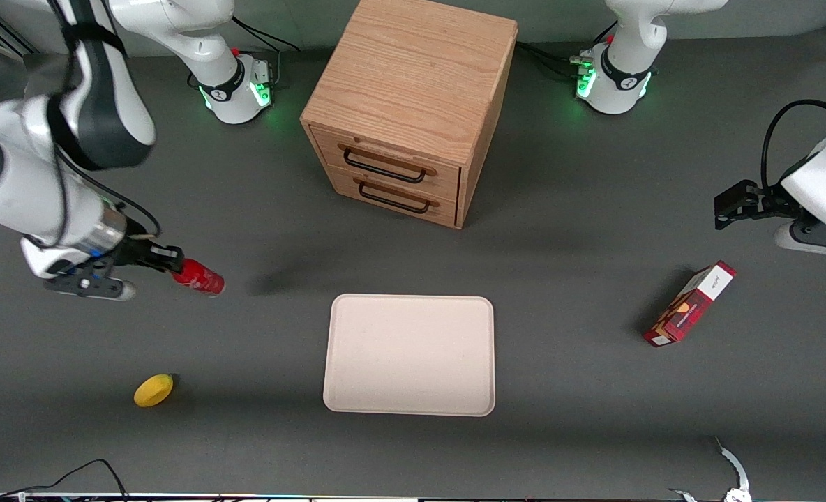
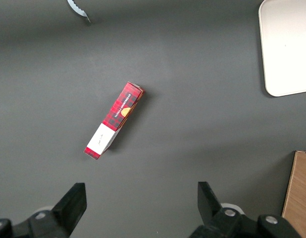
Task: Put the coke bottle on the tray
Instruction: 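Close the right gripper on the bottle and lift it upright, then carry the upright bottle with the right gripper toward the cream tray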
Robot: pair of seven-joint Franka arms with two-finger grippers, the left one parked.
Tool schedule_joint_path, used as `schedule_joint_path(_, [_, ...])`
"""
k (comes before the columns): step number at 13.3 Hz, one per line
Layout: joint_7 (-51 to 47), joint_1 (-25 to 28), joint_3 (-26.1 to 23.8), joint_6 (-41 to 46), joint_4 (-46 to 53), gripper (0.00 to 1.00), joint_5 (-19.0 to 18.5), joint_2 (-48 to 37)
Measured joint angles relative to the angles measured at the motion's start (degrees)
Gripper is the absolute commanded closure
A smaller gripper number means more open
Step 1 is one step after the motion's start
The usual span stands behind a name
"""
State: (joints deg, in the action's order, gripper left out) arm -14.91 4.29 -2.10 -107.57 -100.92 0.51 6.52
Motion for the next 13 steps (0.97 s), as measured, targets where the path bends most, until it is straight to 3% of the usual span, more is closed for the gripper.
schedule_joint_path(4, [-0.5, 0.1, -0.7, 16.4, 18.3, 1.0, 0.3, 3.0])
schedule_joint_path(7, [-8.8, 1.0, -5.1, 24.3, 36.1, 1.0, 0.5, 13.5])
schedule_joint_path(10, [-18.6, 4.3, -6.1, 22.7, 46.5, 1.0, 0.5, 24.0])
schedule_joint_path(13, [-29.1, 7.4, -6.2, 13.2, 48.9, 1.0, 0.5, 31.1])
